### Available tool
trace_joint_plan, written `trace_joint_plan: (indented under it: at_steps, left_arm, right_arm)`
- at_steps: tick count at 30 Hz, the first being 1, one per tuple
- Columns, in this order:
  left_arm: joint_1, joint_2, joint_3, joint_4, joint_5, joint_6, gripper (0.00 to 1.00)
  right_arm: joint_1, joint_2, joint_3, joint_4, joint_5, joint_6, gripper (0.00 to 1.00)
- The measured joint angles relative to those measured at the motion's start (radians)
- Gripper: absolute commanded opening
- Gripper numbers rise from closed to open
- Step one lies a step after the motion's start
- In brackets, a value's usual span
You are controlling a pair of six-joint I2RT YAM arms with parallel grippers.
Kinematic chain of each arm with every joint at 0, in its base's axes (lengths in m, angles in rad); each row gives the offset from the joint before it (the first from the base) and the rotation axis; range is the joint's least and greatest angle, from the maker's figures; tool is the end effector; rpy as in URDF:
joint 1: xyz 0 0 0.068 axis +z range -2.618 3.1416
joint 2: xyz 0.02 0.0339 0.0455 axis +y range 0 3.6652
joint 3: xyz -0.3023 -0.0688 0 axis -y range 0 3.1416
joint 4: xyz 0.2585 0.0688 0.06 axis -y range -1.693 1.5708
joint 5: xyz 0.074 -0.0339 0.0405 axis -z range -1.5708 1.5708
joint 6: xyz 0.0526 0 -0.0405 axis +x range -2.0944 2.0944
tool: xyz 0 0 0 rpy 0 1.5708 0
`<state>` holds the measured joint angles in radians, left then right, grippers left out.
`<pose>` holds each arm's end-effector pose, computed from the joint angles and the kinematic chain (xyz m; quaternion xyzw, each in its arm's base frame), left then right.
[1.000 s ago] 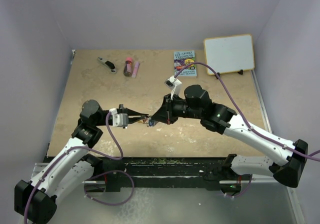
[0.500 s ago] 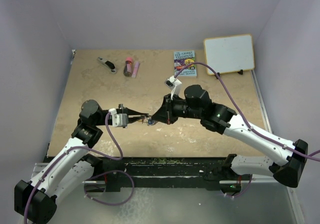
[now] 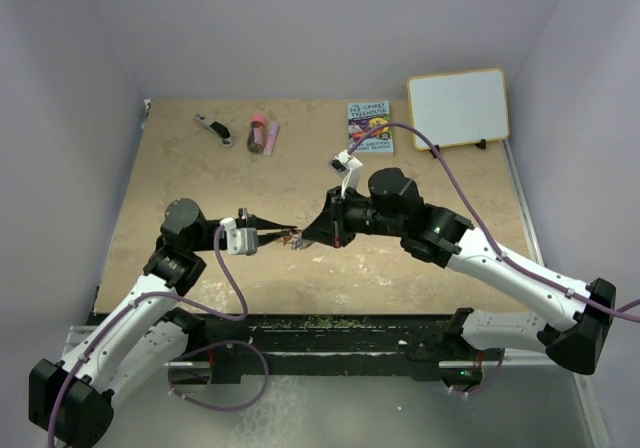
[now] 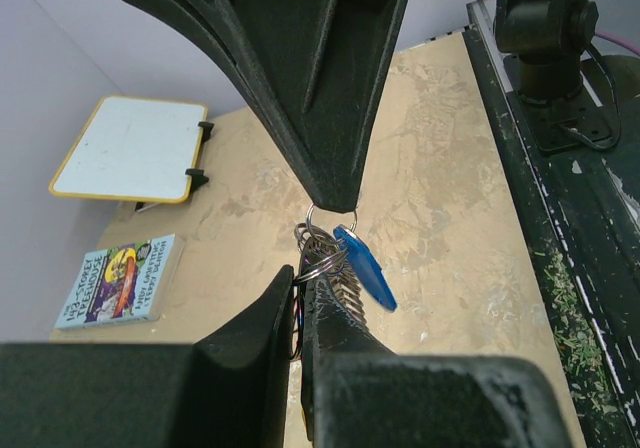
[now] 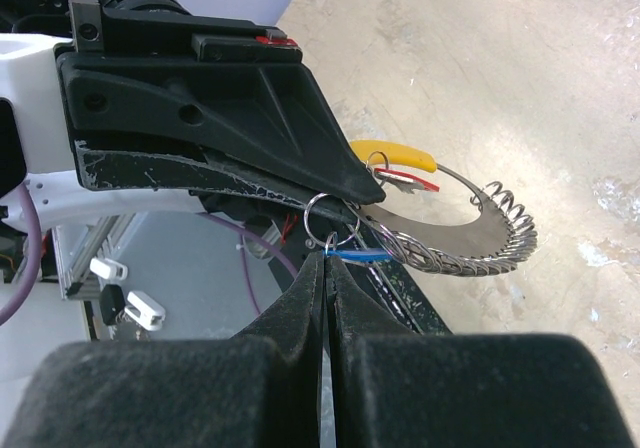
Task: Put the keys on the keyring
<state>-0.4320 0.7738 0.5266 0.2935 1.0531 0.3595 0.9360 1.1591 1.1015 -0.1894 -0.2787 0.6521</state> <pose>0.1344 -0.1123 0.3243 0.5655 0.4107 -0.3695 0.6123 0.1552 0.2351 0.4051 -0.1950 0.7612 0.5109 0.3485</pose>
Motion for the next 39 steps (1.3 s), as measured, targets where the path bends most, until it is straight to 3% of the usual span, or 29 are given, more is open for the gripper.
trace_joint_plan:
  at_steps: [39]
  left_arm:
    - [0.0, -0.018, 0.027, -0.077, -0.029, 0.028, 0.04]
  right_arm:
    - [0.016, -0.002, 0.0, -0.016, 0.026, 0.012, 0.0]
